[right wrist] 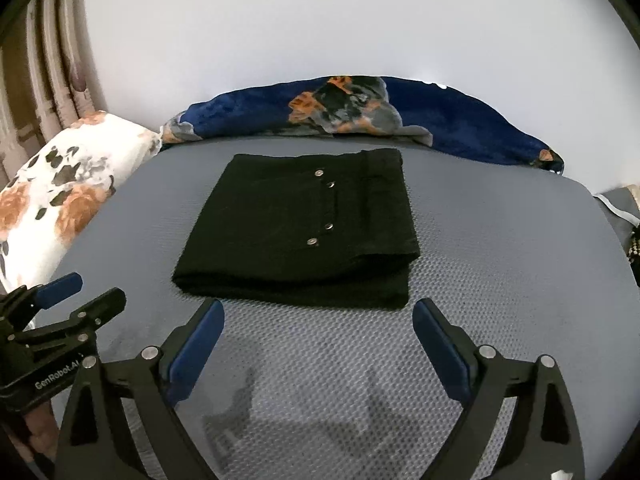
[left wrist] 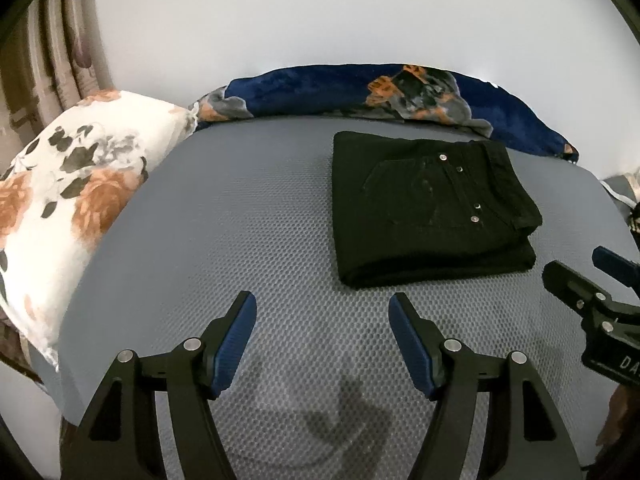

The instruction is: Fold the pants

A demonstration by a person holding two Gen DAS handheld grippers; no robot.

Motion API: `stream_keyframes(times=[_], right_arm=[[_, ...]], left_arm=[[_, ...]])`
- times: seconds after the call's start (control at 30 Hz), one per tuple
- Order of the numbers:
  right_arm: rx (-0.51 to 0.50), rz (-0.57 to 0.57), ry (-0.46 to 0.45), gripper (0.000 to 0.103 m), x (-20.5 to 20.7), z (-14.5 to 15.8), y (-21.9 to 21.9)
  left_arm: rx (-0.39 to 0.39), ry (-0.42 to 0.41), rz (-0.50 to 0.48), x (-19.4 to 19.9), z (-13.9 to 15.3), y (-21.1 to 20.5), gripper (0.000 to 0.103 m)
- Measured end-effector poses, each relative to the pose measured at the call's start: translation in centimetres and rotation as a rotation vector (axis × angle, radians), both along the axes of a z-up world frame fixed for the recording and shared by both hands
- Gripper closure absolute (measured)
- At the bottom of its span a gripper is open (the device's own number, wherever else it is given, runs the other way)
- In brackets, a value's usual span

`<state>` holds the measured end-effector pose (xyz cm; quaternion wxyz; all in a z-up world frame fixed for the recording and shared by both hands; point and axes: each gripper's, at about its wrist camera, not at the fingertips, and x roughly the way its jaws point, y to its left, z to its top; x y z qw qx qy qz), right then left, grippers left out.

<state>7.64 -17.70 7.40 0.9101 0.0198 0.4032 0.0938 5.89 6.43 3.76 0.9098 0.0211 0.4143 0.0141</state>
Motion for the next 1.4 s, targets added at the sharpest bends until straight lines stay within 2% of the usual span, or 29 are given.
stream_keyframes(times=[0.3,1.4], right_arm=[[0.042,-0.006,0.010,0.009,-1.2,0.0,0.4],[0.044,-0.004,0.045,0.008,-1.4,-0.5,0.7]], left_arm=[[0.001,-0.012,-0.014,-1.1,0.4,-0.4,0.034],[0.006,-0.003,-0.032,-1.1,0.4,-0.8,0.034]])
